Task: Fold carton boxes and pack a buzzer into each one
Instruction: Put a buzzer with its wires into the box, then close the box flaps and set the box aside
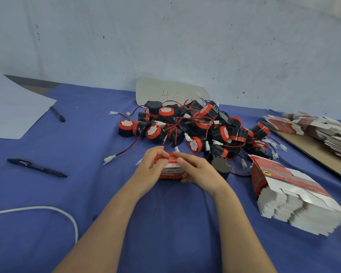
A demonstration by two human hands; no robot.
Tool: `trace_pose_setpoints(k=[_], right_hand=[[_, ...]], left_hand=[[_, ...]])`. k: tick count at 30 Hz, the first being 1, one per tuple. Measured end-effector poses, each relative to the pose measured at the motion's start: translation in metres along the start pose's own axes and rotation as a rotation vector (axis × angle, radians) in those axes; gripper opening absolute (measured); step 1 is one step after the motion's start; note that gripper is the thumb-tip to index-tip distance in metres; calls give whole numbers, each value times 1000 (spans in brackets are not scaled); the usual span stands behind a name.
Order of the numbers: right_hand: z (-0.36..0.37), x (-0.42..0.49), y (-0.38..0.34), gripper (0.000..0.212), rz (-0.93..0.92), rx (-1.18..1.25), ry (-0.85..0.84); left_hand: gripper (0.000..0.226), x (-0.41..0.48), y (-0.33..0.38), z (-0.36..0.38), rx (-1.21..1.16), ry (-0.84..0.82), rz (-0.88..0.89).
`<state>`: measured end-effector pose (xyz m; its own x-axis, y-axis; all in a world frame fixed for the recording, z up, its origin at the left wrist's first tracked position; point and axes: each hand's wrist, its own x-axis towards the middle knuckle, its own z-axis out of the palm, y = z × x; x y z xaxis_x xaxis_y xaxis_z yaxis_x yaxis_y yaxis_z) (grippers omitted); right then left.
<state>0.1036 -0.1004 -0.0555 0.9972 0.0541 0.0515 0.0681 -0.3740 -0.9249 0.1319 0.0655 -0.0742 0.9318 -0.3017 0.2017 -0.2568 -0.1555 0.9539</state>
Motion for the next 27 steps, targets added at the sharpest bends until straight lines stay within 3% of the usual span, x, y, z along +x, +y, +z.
trace_pose_setpoints(k=[5, 8, 14, 20, 27], right_hand=[[6, 0, -5, 28, 116, 105, 10], [11, 0, -6, 41, 189, 233, 42], [11, 0, -8, 49, 236, 309, 42], [14, 0, -9, 51, 250, 378, 49], [13, 2, -7, 46, 285, 388, 53]], left_hand=[[37, 2, 1, 12, 45, 157, -108], [53, 2, 4, 19, -112, 236, -167], [64, 4, -3, 7, -156, 100, -223], [68, 3, 1, 7, -224, 96, -218], [60, 2, -1, -11, -256, 1, -271]])
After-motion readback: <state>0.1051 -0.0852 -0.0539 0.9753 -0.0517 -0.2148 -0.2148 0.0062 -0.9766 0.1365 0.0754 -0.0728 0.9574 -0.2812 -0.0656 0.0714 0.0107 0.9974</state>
